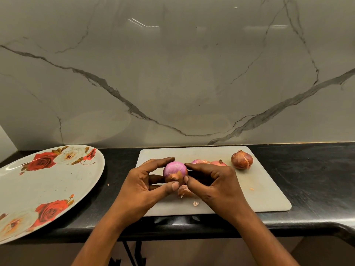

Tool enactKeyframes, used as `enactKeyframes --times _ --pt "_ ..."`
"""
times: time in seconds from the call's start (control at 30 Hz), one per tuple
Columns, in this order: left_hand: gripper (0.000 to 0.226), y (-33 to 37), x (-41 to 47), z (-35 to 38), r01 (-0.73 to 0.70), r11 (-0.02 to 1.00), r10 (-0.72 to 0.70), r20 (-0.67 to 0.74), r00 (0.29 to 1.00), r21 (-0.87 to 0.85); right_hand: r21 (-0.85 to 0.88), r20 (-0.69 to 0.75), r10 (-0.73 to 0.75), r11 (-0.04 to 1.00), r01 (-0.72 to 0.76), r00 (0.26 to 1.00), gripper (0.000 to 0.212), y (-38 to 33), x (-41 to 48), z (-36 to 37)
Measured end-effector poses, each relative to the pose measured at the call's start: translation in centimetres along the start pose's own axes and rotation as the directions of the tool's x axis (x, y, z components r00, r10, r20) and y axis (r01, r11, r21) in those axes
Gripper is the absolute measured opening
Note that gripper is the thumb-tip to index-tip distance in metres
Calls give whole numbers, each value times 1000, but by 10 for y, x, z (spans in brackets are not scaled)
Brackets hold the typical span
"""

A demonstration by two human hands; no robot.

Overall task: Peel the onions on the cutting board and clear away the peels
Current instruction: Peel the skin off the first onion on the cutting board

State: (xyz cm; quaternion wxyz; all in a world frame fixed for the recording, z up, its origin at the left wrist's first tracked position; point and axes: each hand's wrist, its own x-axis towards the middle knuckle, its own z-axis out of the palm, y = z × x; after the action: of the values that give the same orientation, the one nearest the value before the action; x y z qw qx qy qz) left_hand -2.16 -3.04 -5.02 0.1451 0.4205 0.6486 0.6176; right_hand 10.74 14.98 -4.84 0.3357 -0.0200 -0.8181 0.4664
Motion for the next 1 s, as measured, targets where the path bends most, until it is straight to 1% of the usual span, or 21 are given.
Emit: enactKeyframes --times 0.13,0.3,0.43,0.5,0.57,0.63,0.8,0.93,1.0 --pt "62 0 0 0 -19 1000 19 -5 1000 -8 39 -17 3 999 -2 1000 35 0 1 0" --pt "61 -2 0 -2 -16 1000 16 0 1000 -5 36 -42 18 999 -17 999 37 0 2 -1" --pt "61 -2 0 -2 -15 1000 15 -9 1000 4 51 -47 1 999 1 999 49 -3 2 0" --pt "60 -1 0 -1 -18 1000 18 -16 1000 15 82 -38 9 997 -6 999 45 -5 2 0" --pt "60 -1 0 -1 -24 1000 24 -16 1000 15 104 -36 25 994 -21 999 31 -5 2 0" --pt "61 -1 0 -1 -26 999 27 -16 1000 19 99 -40 35 995 -30 999 26 -5 1 0" --pt "61 -1 -1 -2 -18 1000 18 1 1000 0 39 -57 3 999 -1 998 44 -5 2 -1" --pt "61 -2 0 -2 -13 1000 13 -2 1000 -1 43 -66 5 999 -2 998 47 -6 1 -1" --pt "62 -2 0 -3 -15 1000 15 0 1000 7 69 -55 16 998 -12 998 43 -7 1 -1"
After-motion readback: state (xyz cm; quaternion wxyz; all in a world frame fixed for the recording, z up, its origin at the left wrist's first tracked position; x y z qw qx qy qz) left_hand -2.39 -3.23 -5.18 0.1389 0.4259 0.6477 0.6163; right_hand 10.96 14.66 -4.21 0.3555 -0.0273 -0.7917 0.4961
